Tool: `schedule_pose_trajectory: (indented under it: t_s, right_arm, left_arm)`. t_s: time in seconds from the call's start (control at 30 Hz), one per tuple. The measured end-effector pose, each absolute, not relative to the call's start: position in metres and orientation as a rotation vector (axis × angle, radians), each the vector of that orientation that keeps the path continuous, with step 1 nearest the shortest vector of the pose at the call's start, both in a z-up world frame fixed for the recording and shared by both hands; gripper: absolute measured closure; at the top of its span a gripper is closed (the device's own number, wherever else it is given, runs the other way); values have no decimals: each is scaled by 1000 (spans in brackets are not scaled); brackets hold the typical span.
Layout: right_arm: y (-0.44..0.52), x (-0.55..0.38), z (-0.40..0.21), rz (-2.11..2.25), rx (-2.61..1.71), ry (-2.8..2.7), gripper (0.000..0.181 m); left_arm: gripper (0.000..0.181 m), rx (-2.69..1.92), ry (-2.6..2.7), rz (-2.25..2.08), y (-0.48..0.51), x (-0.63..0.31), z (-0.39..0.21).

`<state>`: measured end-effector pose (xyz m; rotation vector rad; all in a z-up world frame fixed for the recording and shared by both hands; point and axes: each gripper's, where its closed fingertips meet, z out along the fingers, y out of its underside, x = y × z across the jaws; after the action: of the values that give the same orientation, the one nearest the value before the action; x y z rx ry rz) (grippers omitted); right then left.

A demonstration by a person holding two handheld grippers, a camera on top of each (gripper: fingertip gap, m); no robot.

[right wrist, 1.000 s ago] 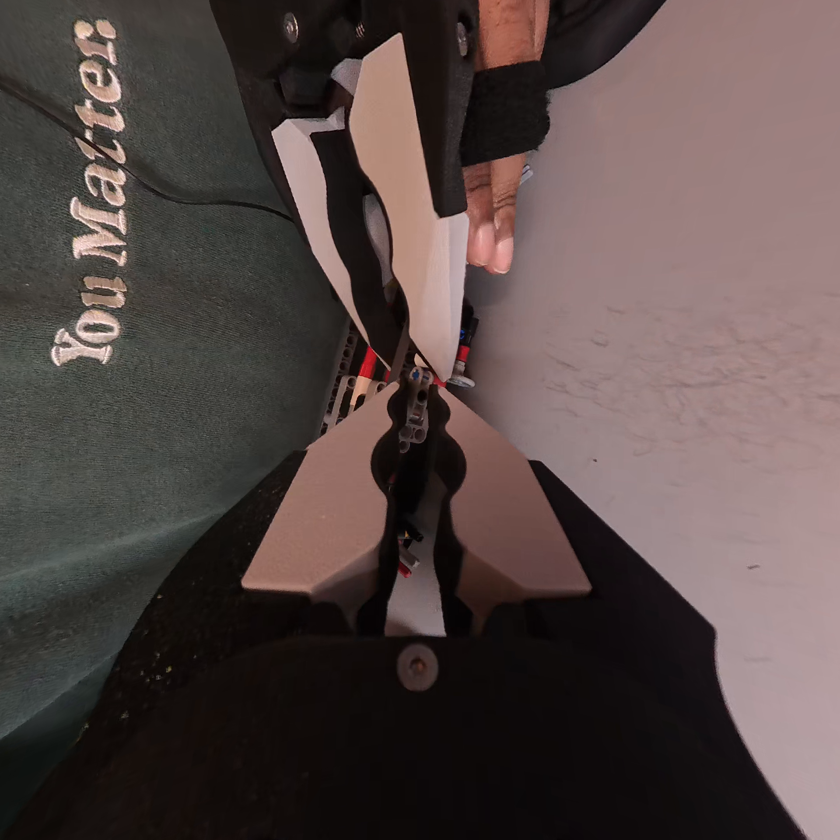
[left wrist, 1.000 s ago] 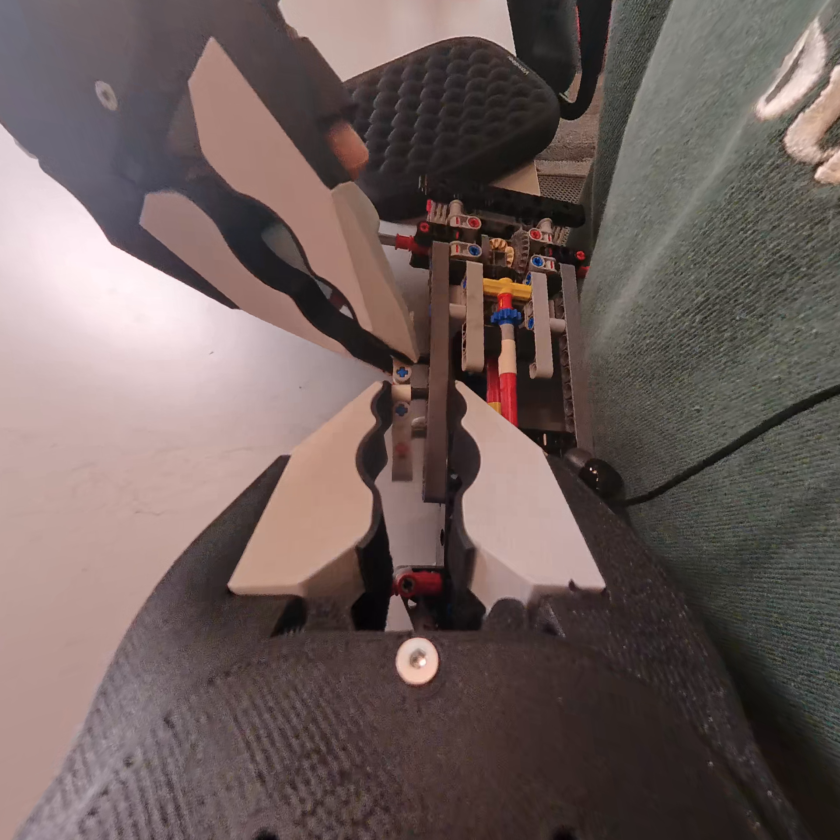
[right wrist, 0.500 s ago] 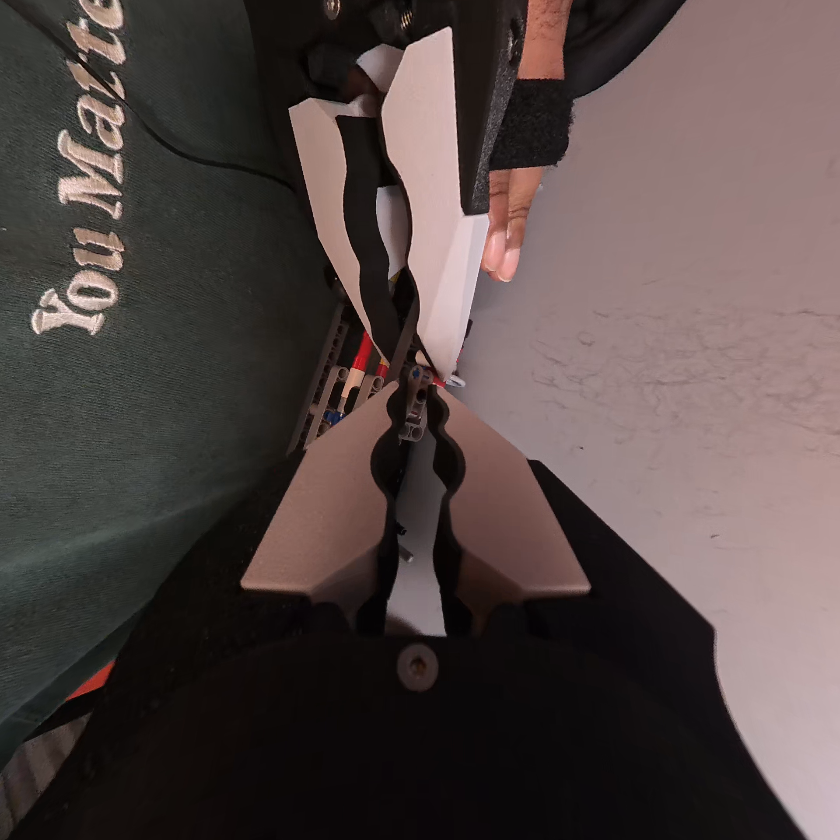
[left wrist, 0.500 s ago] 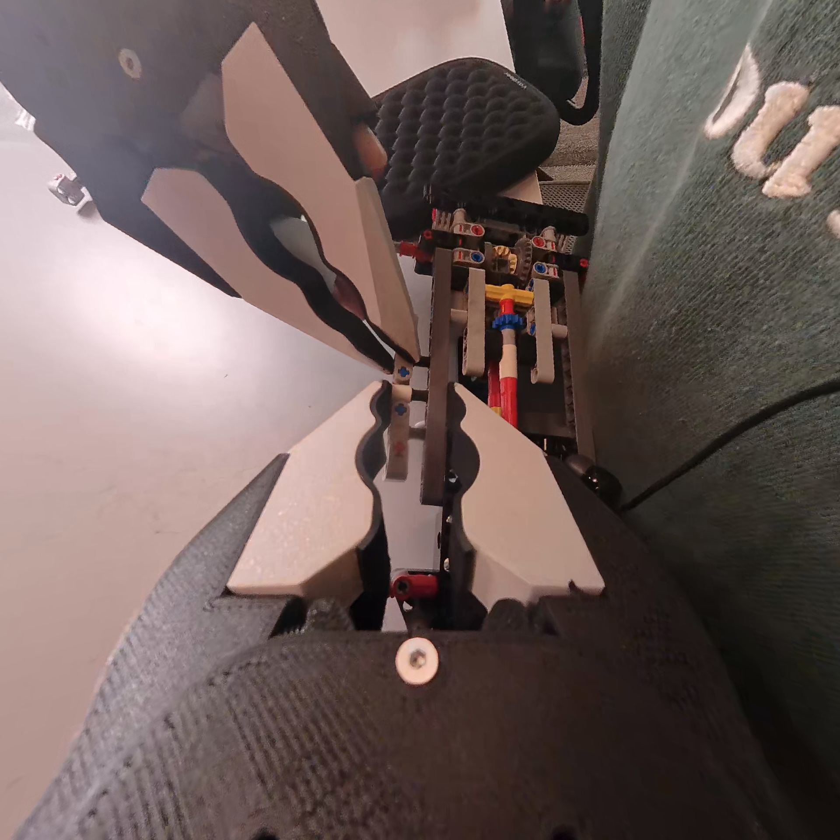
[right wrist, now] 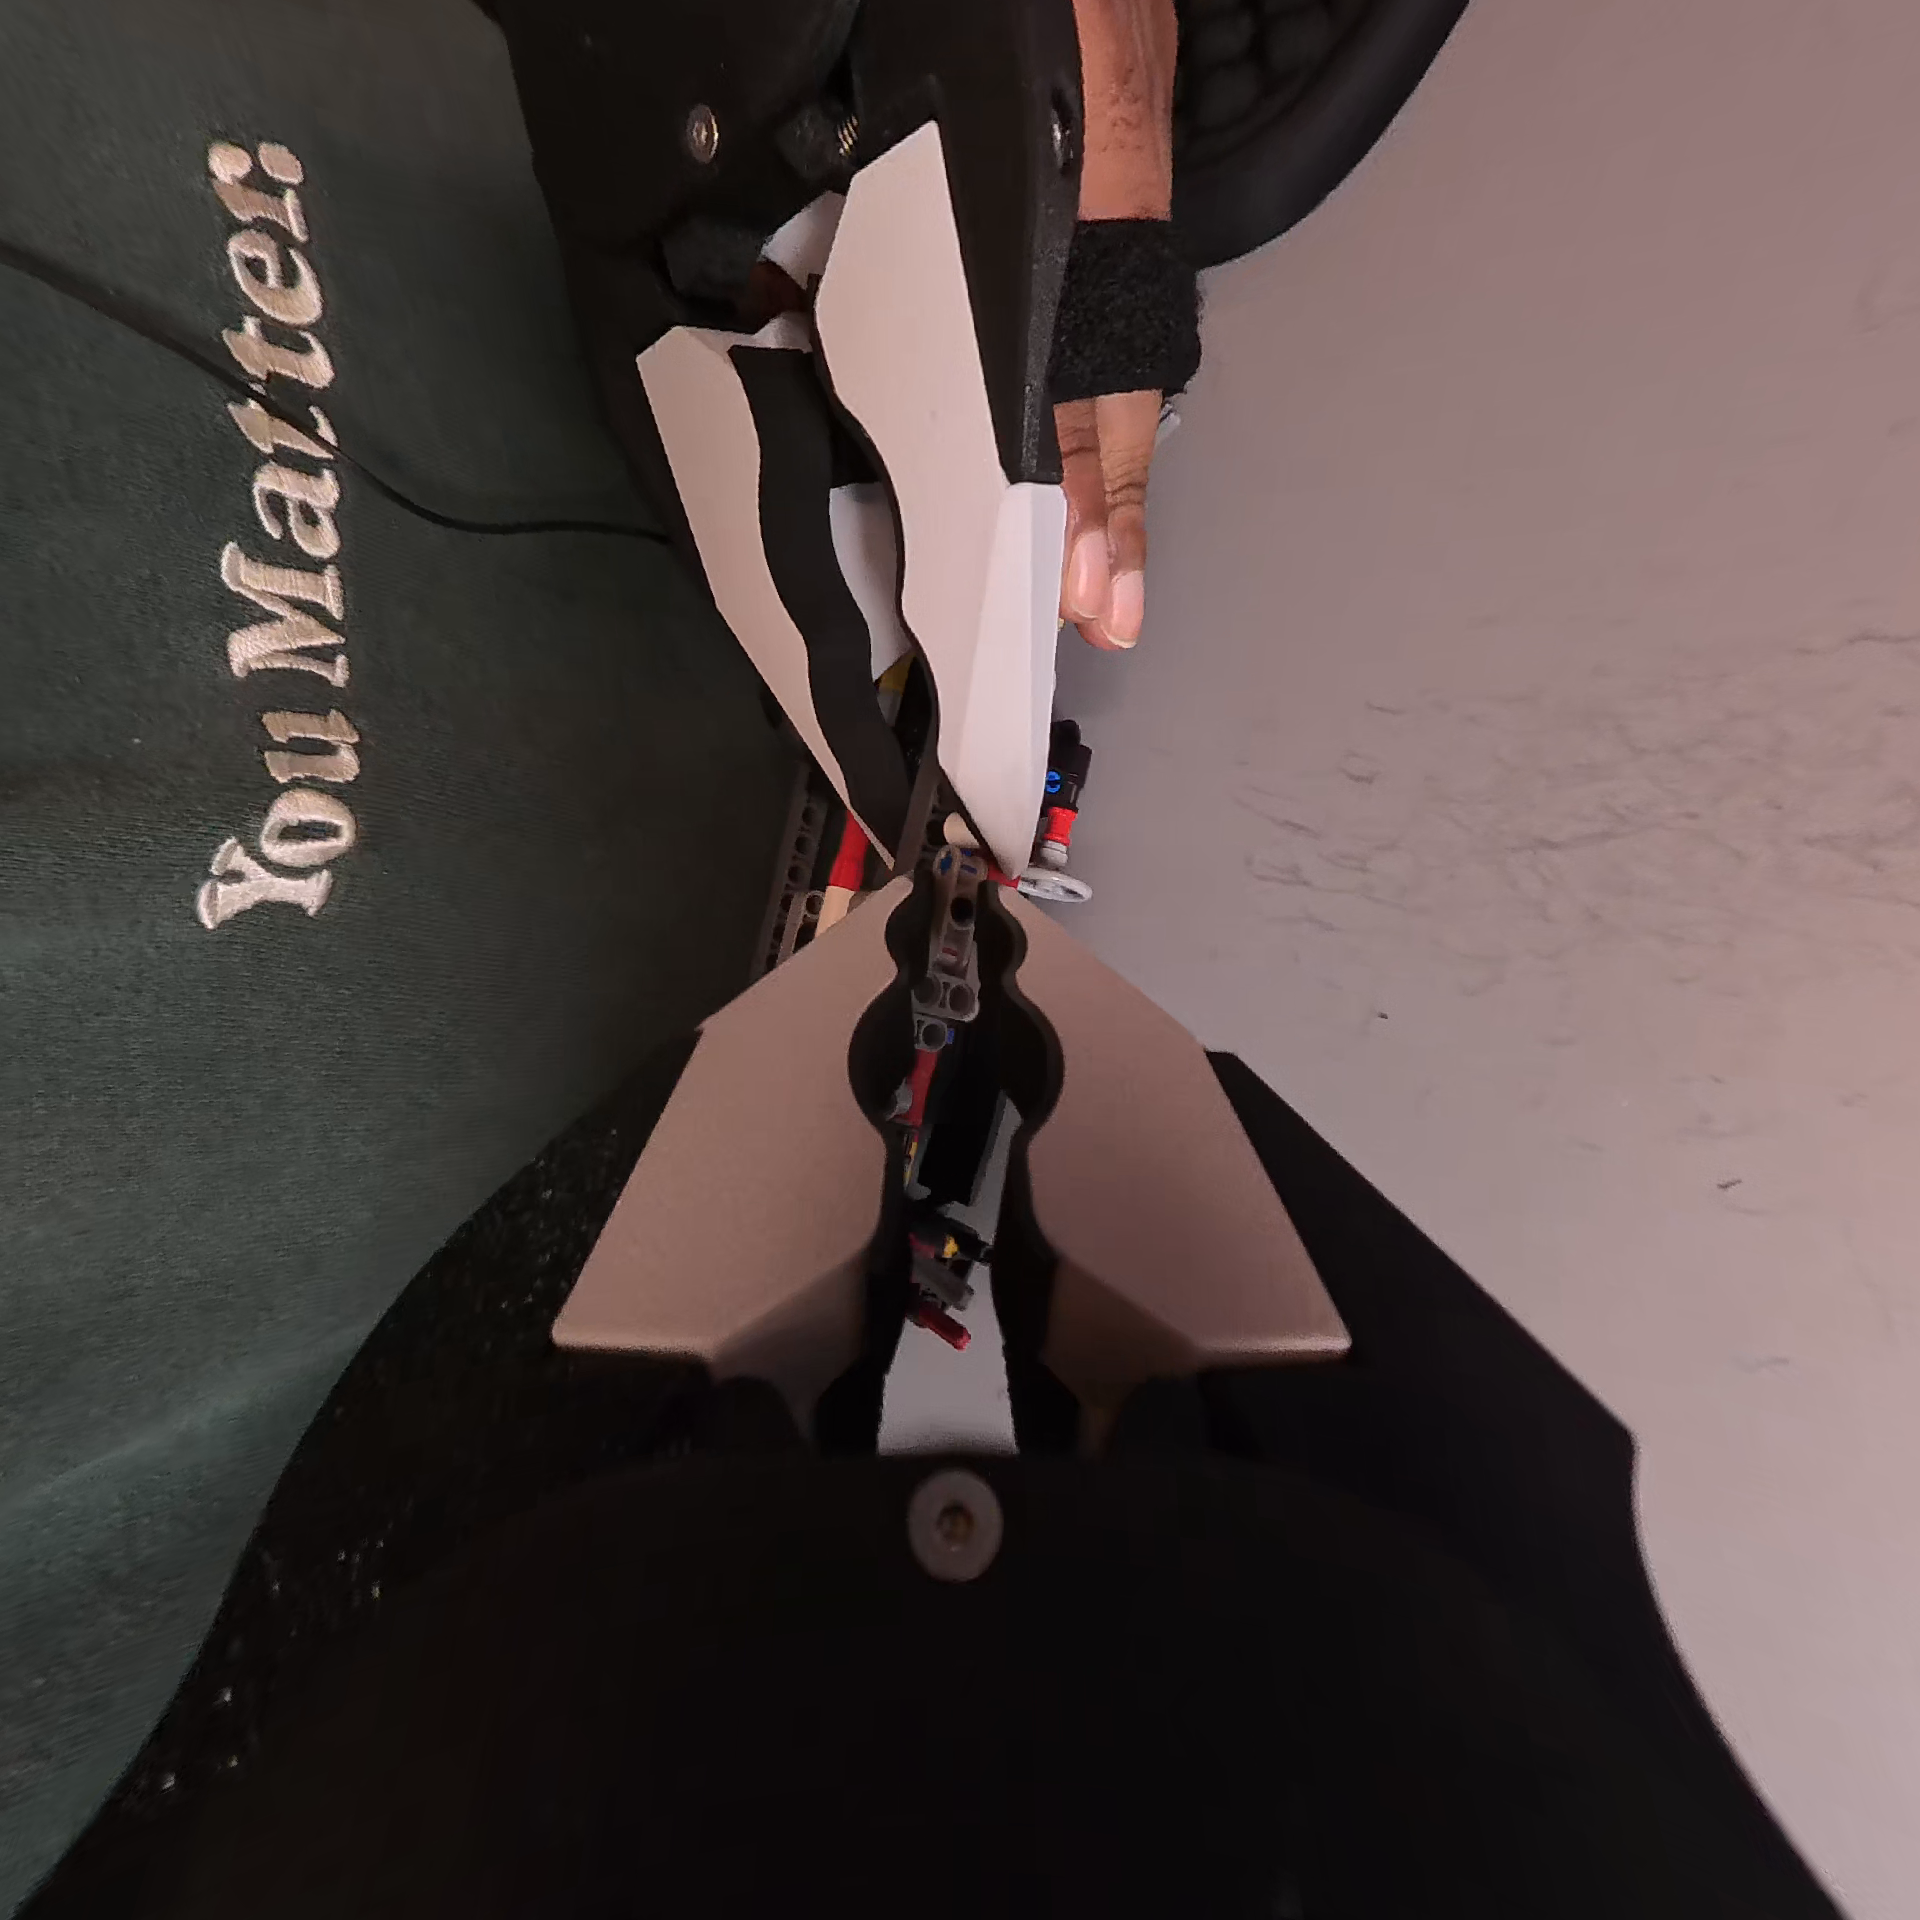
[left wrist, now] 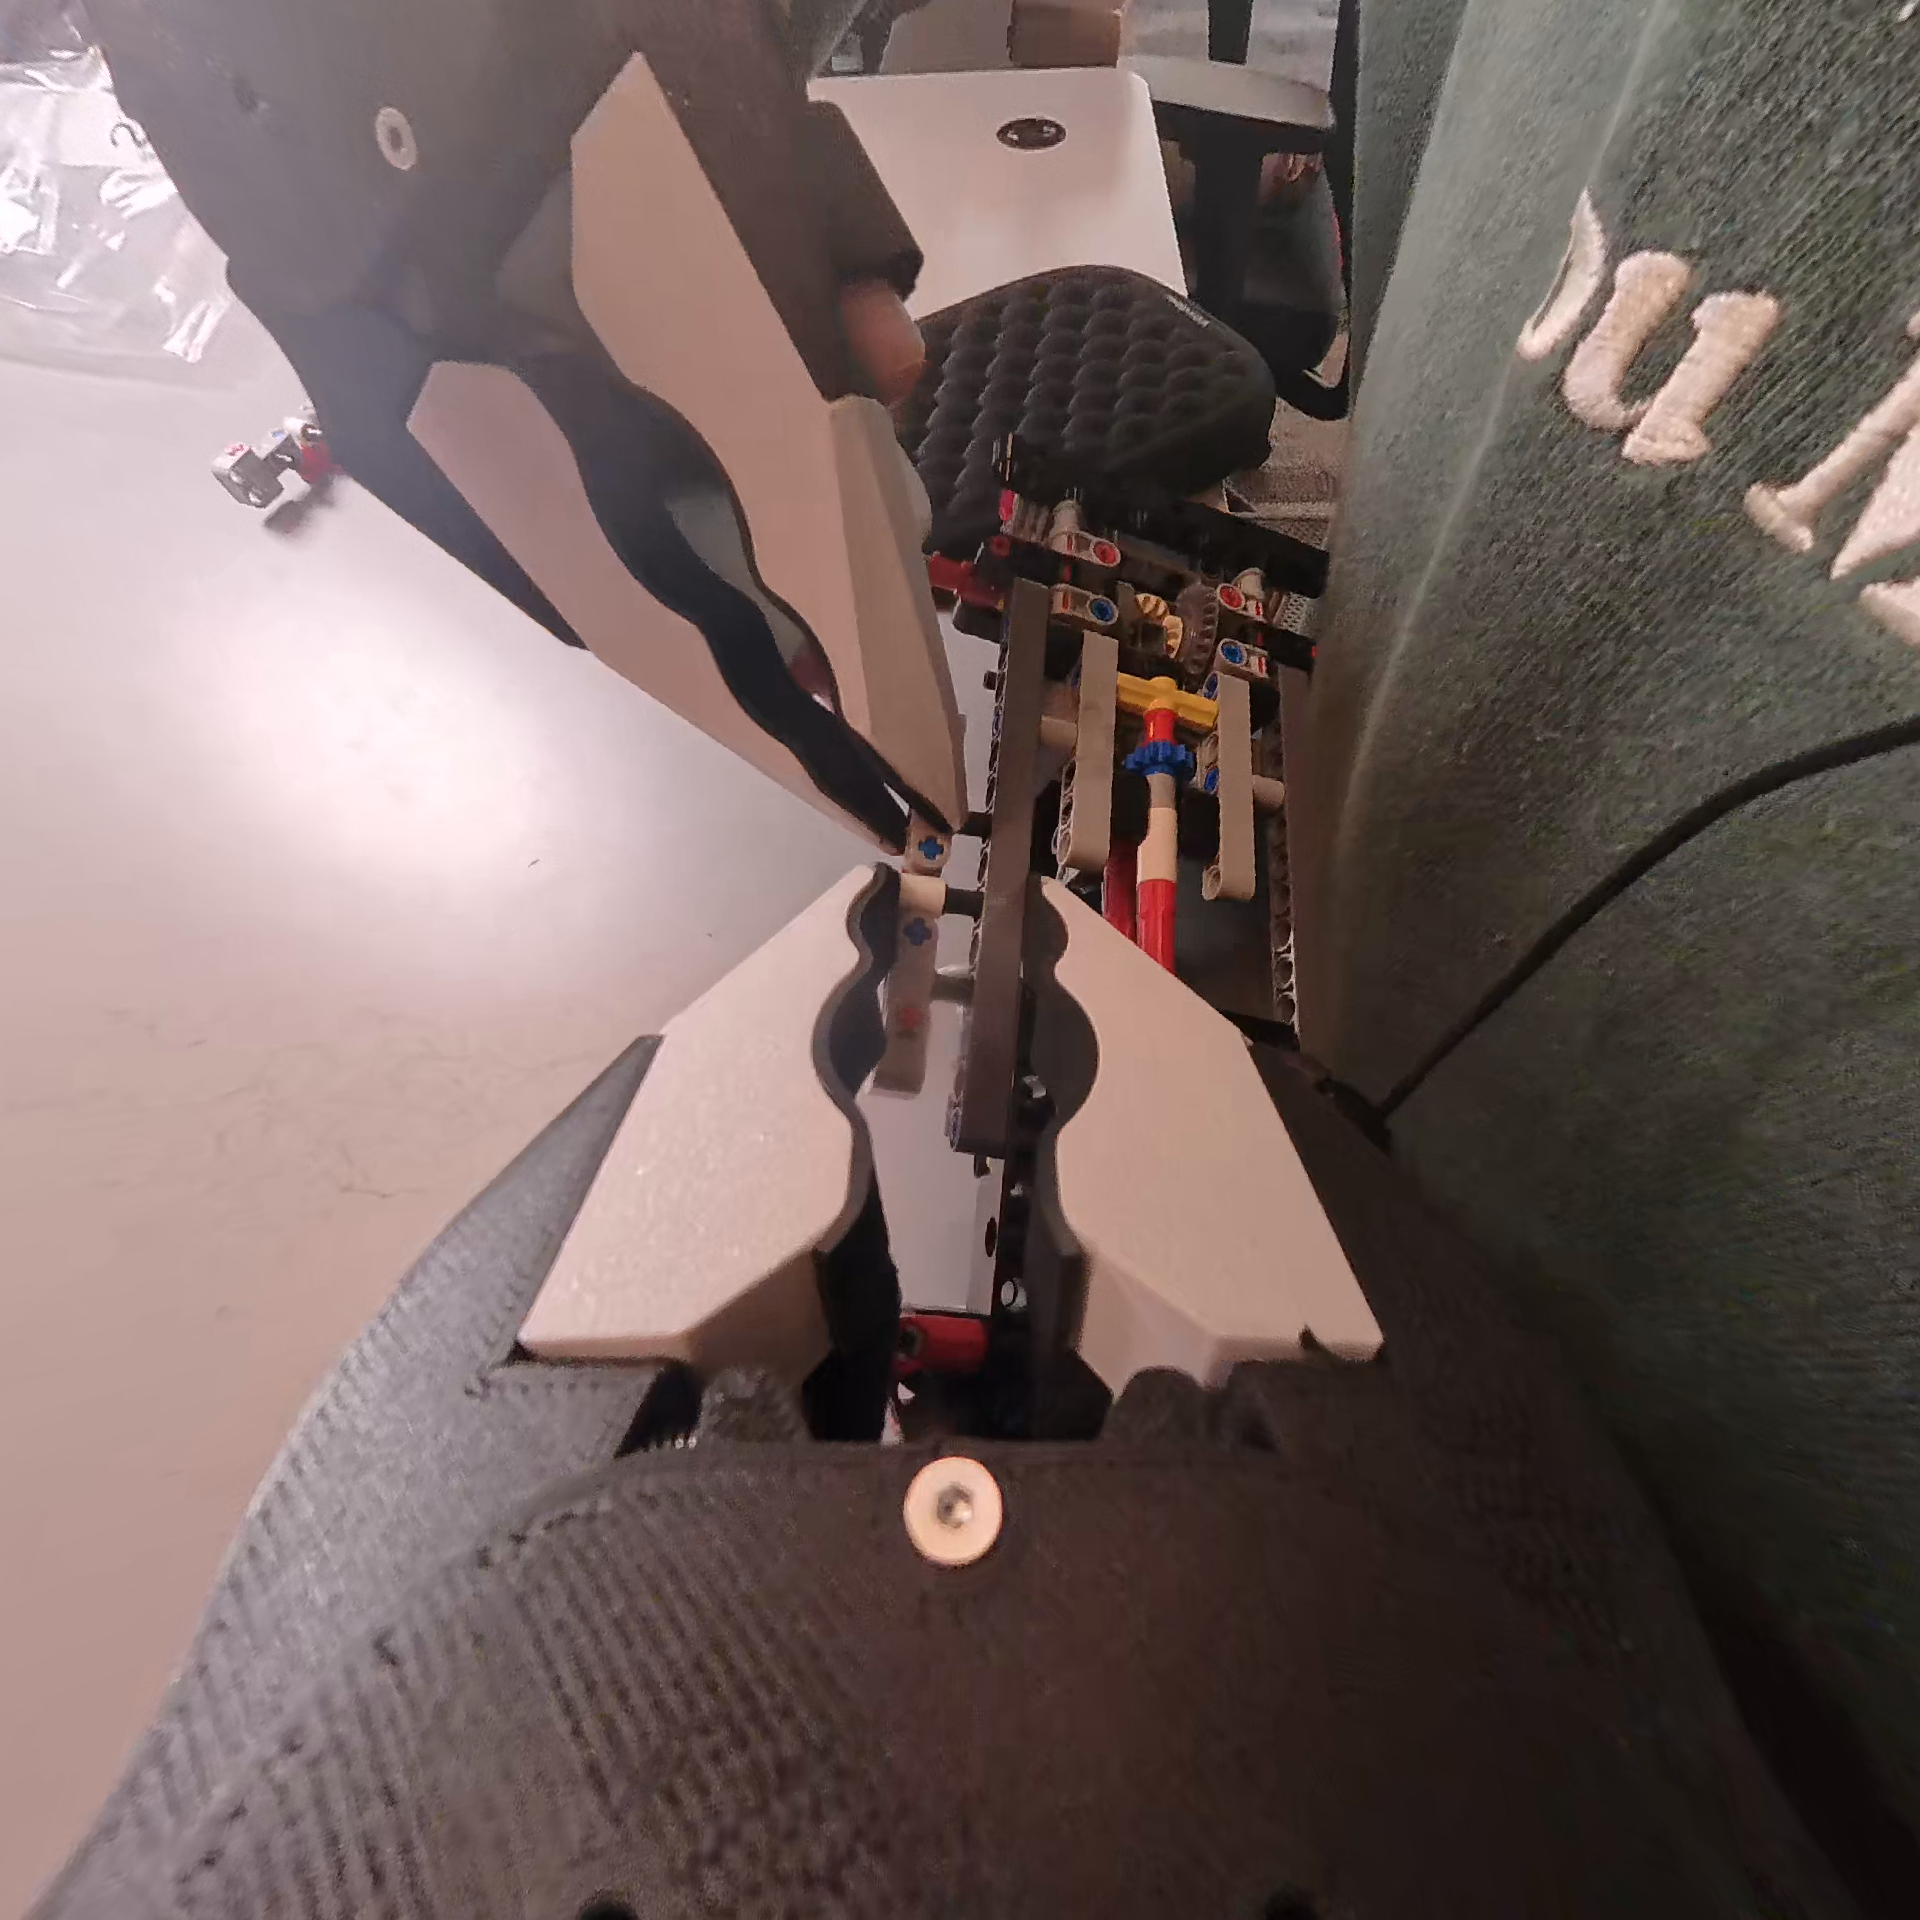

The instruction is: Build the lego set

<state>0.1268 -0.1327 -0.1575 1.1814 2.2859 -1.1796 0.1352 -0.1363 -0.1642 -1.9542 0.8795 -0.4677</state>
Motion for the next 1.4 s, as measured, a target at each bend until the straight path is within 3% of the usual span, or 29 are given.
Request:
schedule_pose_trajectory:
  t_s: [0.97,1.4]
  right_arm:
    - [-120,134,-146,-1240,1149,2000,166]
    - [-120,133,-153,-1210,1123,2090,178]
  left_arm:
    - [158,-1879,896,-433,-138,133,-161]
    - [158,-1918,907,-438,-136,133,-165]
